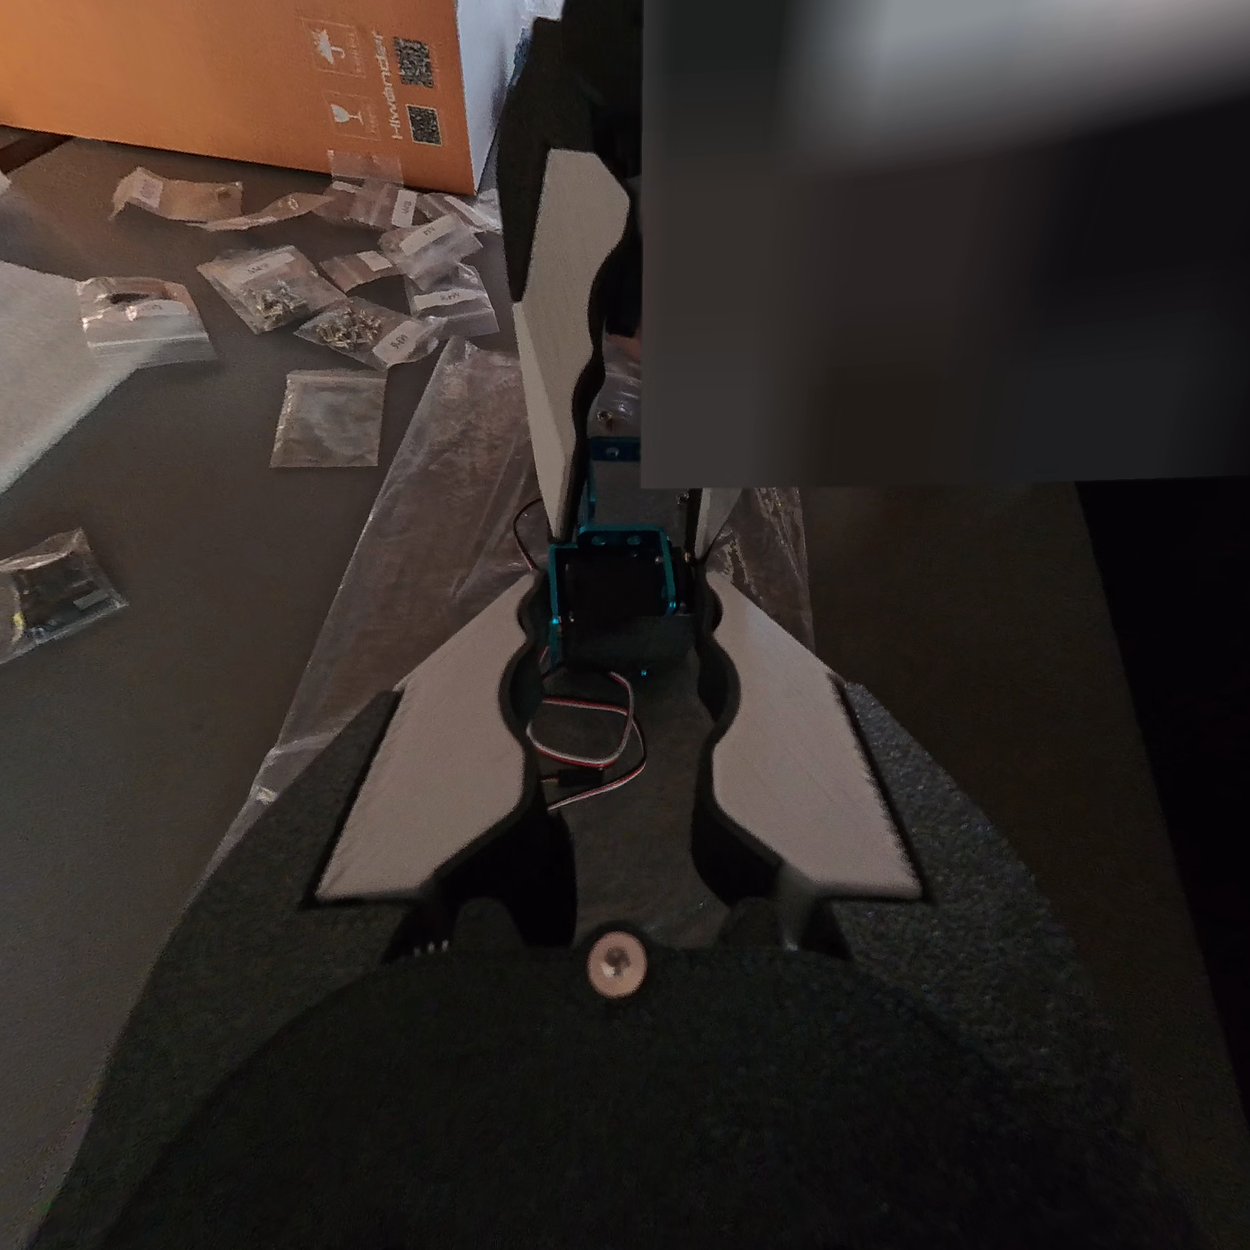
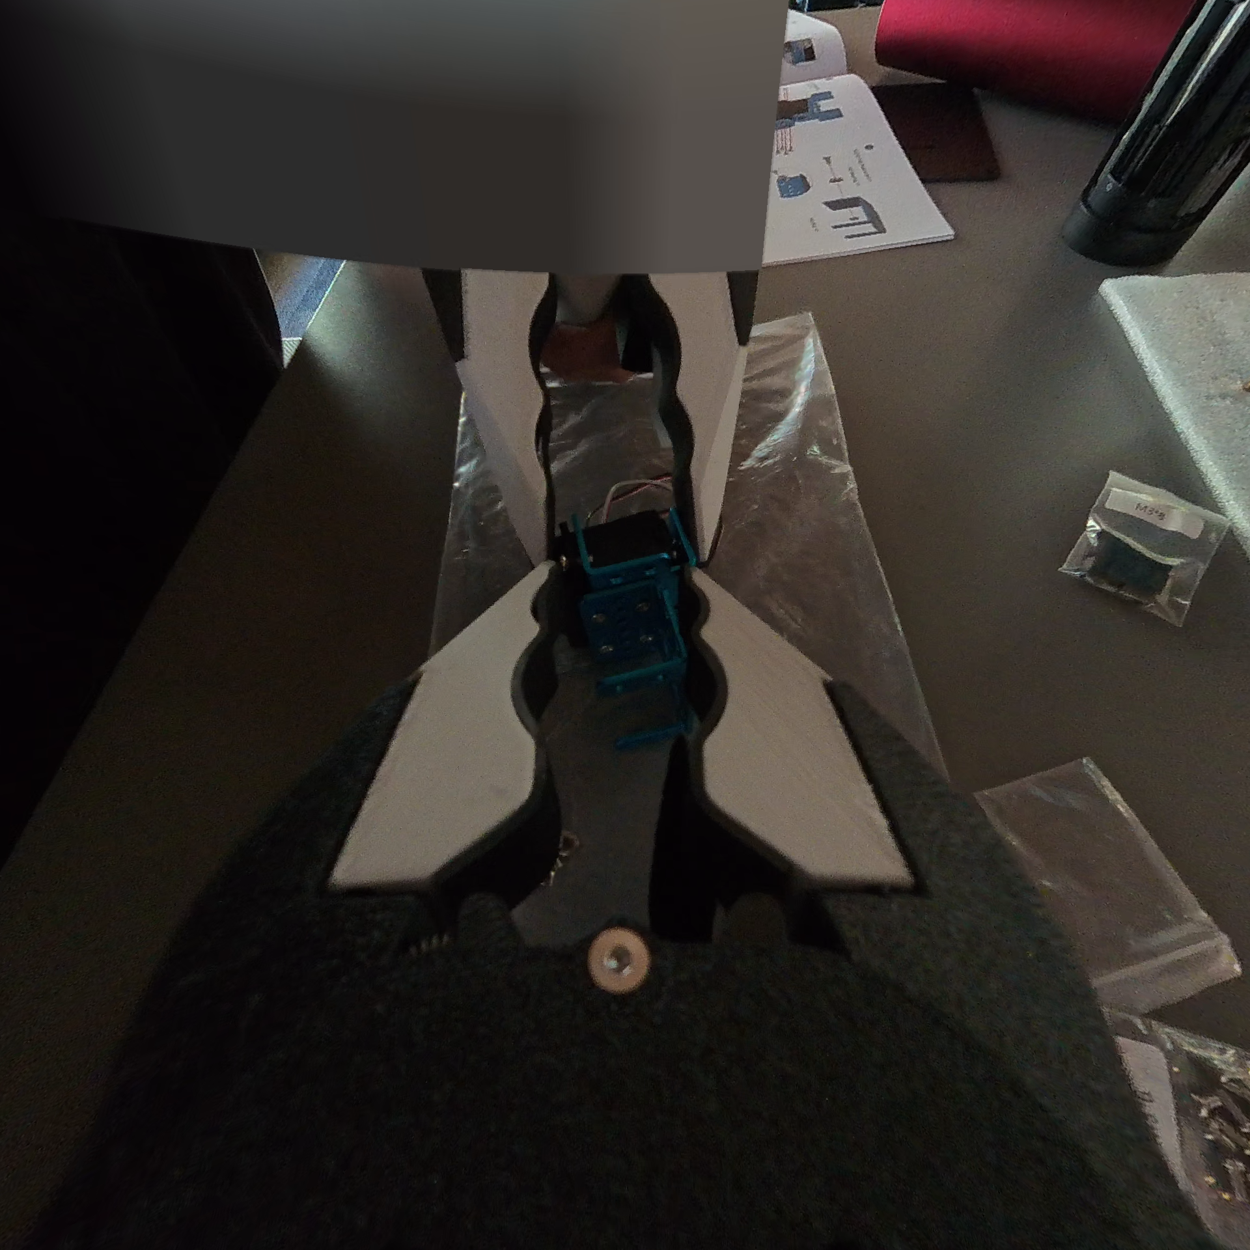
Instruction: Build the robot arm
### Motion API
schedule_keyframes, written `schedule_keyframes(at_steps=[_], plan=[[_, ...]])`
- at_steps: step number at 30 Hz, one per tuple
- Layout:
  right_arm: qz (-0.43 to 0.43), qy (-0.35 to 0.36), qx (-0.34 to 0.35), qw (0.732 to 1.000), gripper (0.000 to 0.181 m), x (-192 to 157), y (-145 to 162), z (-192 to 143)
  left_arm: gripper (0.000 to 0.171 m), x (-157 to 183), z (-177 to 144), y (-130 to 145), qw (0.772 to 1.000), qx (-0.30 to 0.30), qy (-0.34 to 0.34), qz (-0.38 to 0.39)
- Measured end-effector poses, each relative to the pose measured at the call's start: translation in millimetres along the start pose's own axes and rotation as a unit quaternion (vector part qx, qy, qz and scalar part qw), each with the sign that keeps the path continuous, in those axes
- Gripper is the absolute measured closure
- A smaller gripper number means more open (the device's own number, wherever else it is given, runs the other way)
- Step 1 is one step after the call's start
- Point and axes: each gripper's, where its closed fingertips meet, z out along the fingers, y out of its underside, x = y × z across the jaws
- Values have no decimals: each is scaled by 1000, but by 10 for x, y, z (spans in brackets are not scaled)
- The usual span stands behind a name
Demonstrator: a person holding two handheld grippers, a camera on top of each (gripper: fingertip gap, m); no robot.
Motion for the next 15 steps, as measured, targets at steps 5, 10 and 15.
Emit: schedule_keyframes(at_steps=[5,10,15], plan=[[3,11,1,1000,148,9,7,-23,128,-26,-114,-93,995,6,-64,79],[-1,19,-3,1000,148,8,1,-19,159,121,-74,-66,997,-4,-26,74],[4,20,-4,1000,147,2,-8,-1,163,147,-49,-40,999,-10,2,43]])
